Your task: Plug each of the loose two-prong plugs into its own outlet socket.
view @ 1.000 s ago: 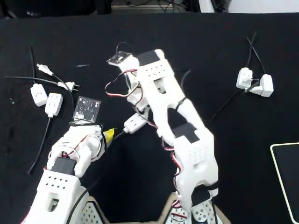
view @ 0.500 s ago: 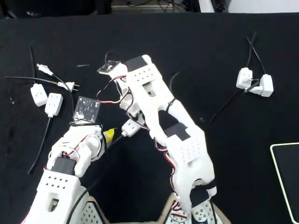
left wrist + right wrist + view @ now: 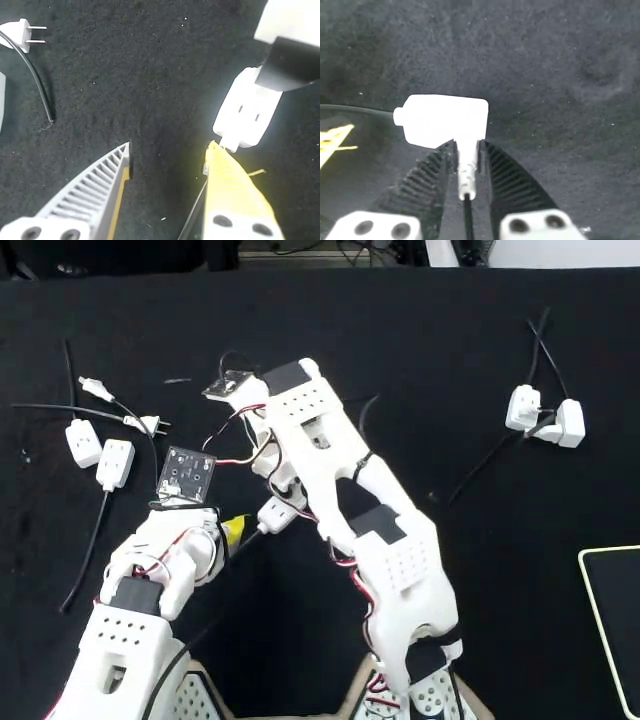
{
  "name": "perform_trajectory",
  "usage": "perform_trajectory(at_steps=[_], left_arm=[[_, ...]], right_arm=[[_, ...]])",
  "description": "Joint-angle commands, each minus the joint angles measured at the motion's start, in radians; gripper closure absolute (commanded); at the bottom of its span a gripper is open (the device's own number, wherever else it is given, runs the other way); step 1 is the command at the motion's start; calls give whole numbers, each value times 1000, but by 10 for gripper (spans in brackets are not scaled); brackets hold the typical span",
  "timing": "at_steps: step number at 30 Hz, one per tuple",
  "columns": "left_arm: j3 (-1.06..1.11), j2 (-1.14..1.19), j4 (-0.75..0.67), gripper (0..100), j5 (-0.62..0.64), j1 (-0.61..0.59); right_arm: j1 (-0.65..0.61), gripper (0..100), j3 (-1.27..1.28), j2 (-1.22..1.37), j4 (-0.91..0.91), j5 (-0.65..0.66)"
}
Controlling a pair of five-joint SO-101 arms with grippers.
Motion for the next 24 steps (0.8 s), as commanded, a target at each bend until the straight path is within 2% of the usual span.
perform_trajectory(at_steps=[1,9,13,16,19,24], left_arm=[[-30,-15,5,755,3,-8],[-36,-15,6,755,9,-91],[-50,-15,21,755,5,-134],[-67,-15,112,753,-44,-196],[-67,-15,207,755,-155,-311],[-59,-17,238,755,-176,-578]], right_arm=[[-29,825,-24,-96,-15,0],[-29,805,-22,-277,-11,14],[-31,805,30,-361,9,166],[-31,804,93,-383,6,284],[-31,804,130,-384,6,405],[-83,785,200,-390,8,557]])
